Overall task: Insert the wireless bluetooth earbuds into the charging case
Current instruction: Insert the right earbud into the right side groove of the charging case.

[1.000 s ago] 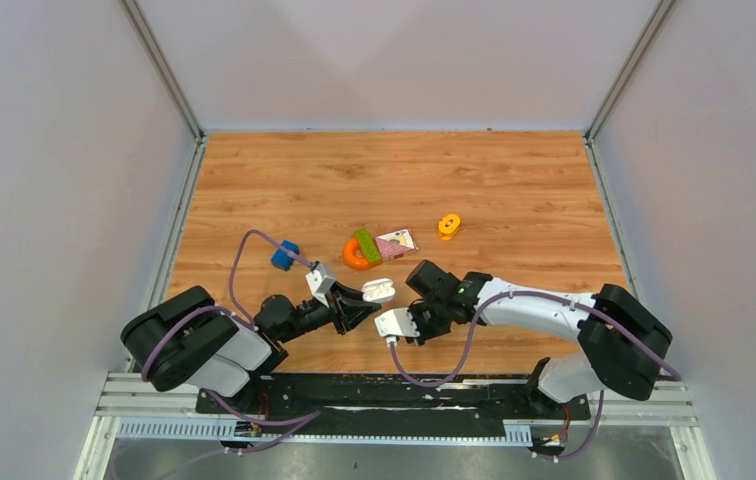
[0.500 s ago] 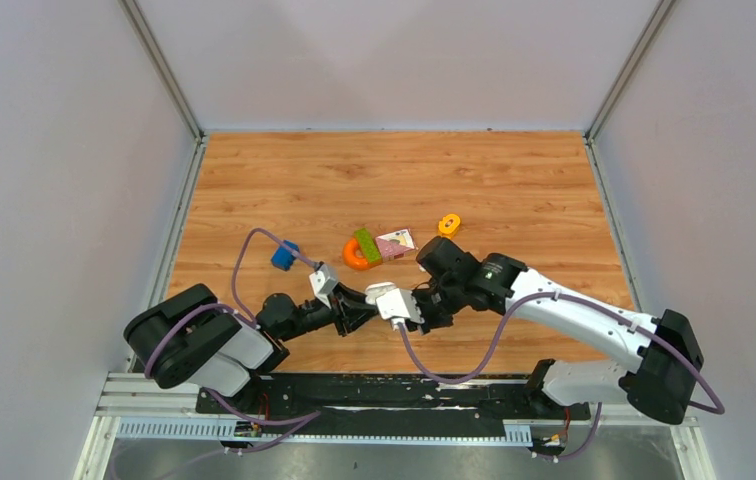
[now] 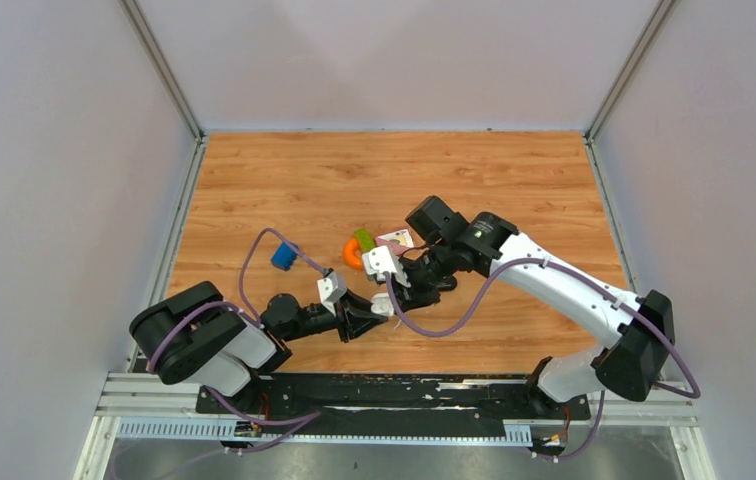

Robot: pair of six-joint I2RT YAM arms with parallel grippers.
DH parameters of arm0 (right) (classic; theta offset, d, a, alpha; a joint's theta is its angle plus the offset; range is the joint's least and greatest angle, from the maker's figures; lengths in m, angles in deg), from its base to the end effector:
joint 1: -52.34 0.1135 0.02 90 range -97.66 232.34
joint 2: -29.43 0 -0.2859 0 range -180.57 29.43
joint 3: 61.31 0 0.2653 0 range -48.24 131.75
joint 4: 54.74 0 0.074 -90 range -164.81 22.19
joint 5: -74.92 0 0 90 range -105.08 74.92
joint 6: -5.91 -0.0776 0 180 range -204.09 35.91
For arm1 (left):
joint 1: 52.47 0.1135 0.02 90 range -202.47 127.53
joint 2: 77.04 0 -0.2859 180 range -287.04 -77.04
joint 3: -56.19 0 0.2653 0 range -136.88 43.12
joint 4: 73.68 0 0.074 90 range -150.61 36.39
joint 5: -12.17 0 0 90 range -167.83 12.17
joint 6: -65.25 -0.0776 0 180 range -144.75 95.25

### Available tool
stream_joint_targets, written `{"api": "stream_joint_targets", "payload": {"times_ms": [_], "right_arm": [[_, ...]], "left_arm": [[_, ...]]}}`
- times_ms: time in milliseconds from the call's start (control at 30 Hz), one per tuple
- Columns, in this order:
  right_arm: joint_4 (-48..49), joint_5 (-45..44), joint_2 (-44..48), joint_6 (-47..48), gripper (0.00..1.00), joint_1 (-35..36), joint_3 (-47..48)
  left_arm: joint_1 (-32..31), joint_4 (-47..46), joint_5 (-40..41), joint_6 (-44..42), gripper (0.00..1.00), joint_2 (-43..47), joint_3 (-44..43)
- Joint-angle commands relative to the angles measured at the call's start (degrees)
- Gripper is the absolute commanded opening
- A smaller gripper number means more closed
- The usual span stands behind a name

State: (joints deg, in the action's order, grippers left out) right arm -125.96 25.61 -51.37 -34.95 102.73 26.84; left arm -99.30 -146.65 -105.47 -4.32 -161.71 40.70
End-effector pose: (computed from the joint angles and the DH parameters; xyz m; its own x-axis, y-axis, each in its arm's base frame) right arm 0.1497 0.2602 0.3104 0.2058 -0.6508 -0.7308 -0.9348 -0.3516 0.0498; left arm 0.1312 -0.1925 0.1596 -0.2937 -0.1389 -0.9458 0.9180 0.2348 -0.3196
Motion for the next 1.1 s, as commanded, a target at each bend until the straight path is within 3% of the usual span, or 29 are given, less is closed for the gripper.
{"api": "stream_joint_targets", "payload": {"times_ms": [0,333,1067], "right_arm": [[-2.56,4.48,-1.39,-2.93,0.09,-1.59,3.46],[-3.15,0.50,-2.51,-4.03,0.09,-1.75,1.64],[0.69,-3.89,-2.98,-4.94,0.09,-1.70,-2.39]], "left_arm": [[-1.05,-5.85,-1.12,-3.86,0.04,-0.52,-1.27],[-3.40,-0.55,0.04,-7.33,0.04,0.90,-2.31],[-3.52,-0.97,0.30,-7.24,0.03,1.48,-1.96]]}}
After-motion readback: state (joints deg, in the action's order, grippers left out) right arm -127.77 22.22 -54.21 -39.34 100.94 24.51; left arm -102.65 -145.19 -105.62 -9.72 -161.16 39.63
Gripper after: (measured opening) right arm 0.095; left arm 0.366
